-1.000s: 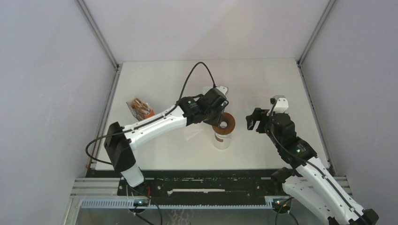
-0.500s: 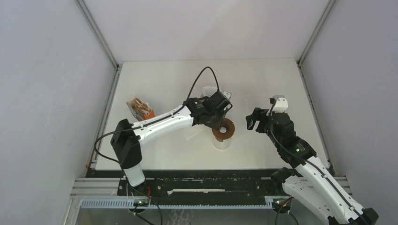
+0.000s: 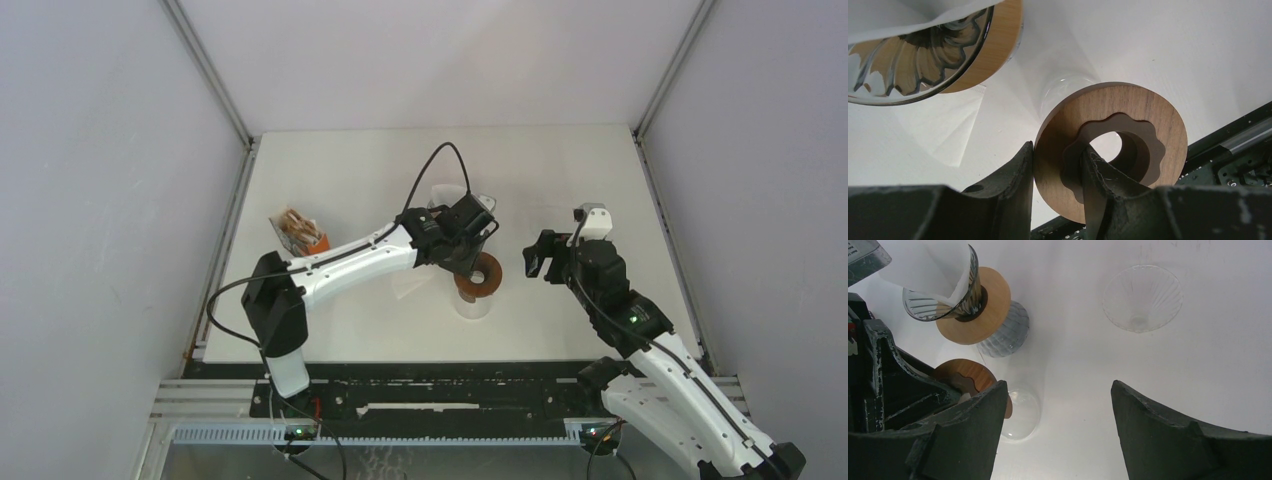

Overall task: Place the coffee filter in the dripper
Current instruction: Place the dripper holder onto the coffee server.

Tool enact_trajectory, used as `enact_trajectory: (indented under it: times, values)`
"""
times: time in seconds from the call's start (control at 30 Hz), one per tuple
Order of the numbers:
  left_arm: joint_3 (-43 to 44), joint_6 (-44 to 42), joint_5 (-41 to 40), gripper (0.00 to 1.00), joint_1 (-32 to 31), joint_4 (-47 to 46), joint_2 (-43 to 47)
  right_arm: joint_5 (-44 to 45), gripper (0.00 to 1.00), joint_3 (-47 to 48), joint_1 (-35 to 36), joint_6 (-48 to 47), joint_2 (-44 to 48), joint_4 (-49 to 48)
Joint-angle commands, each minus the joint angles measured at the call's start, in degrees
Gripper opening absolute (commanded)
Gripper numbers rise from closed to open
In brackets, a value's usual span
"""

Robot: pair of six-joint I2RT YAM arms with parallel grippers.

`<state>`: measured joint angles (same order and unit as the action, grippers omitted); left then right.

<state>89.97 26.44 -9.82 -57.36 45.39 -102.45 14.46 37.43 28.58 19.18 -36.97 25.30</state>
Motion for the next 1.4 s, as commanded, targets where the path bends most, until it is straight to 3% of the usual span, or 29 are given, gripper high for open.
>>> enact_trajectory:
  times: [0.0, 0.3, 0.67, 0.9, 1.1, 1.37]
  values:
    - [2.1, -1.1, -0.4, 0.34, -0.3, -1.0, 1.4, -0.4, 0.84, 1.3, -0.2, -0.4, 0.1, -1.5]
    - [1.1, -0.8, -0.4, 0.41, -0.2, -0.7, 2.5, -0.9, 0.84, 1.3, -0.2, -0.5, 0.0, -1.7]
    - [0.6, 0.0, -2.2, 0.59, -0.3, -0.9, 6.0, -1.3, 0.84, 2.3, -0.1, -0.4, -0.6, -1.2]
    - [-2.3, 0.5, -4.1, 0.69, -0.1, -4.5, 13.2, -2.6, 0.85, 4.9, -0.6, -0.9, -2.4, 0.1]
    - [-13.8, 2.7, -7.6, 0.82, 2.5, -11.7, 25.5, -3.9, 0.9, 7.3, -2.8, -2.0, -4.9, 0.6]
    - [-33.0, 7.3, -6.3, 0.9, 12.1, -20.6, 43.1, -9.6, 0.94, 9.6, -10.7, -1.5, -12.1, 0.5]
